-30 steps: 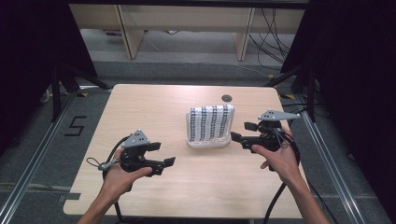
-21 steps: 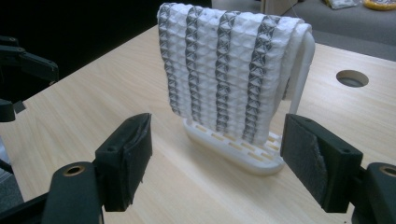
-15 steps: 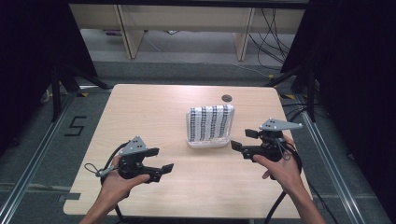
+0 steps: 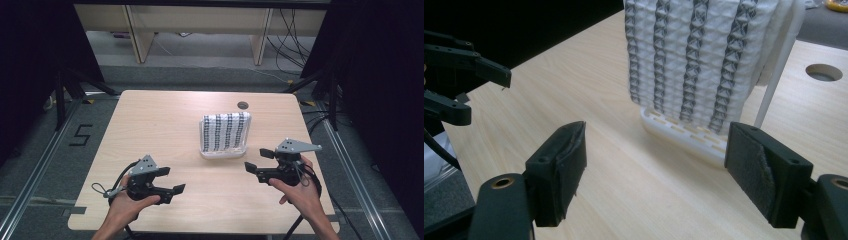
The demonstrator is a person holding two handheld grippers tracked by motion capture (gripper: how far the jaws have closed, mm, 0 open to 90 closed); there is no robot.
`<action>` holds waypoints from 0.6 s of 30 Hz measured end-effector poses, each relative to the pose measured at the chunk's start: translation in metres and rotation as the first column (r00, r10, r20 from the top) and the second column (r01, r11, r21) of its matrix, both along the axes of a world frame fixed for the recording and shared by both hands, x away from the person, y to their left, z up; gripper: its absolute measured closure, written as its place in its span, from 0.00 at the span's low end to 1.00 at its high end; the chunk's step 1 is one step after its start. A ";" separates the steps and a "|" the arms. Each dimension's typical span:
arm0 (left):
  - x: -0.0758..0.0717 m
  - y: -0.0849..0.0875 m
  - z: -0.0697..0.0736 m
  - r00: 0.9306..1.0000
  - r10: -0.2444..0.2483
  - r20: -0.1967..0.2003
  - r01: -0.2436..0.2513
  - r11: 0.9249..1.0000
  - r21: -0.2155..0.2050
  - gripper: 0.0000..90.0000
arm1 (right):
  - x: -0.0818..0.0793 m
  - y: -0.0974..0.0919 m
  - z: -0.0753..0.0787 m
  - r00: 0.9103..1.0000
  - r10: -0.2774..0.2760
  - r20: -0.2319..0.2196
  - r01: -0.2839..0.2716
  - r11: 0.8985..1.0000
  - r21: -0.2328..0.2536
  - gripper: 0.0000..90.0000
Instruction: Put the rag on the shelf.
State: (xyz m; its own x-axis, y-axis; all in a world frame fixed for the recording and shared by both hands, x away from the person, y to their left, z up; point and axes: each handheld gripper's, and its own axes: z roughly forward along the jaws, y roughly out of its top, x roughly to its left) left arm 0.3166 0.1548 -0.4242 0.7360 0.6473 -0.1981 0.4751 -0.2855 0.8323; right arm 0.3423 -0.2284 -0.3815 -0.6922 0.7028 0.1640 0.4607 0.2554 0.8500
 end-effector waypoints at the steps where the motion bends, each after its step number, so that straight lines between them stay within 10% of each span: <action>1: -0.001 0.001 -0.002 1.000 0.000 0.004 0.000 1.000 -0.014 0.22 | 0.000 0.000 0.000 1.000 0.000 0.000 0.000 1.000 0.000 0.29; 18: -0.015 0.008 -0.026 1.000 0.015 -0.026 -0.015 1.000 -0.027 0.22 | -0.016 0.001 -0.033 0.997 0.022 -0.069 -0.024 0.999 -0.027 0.27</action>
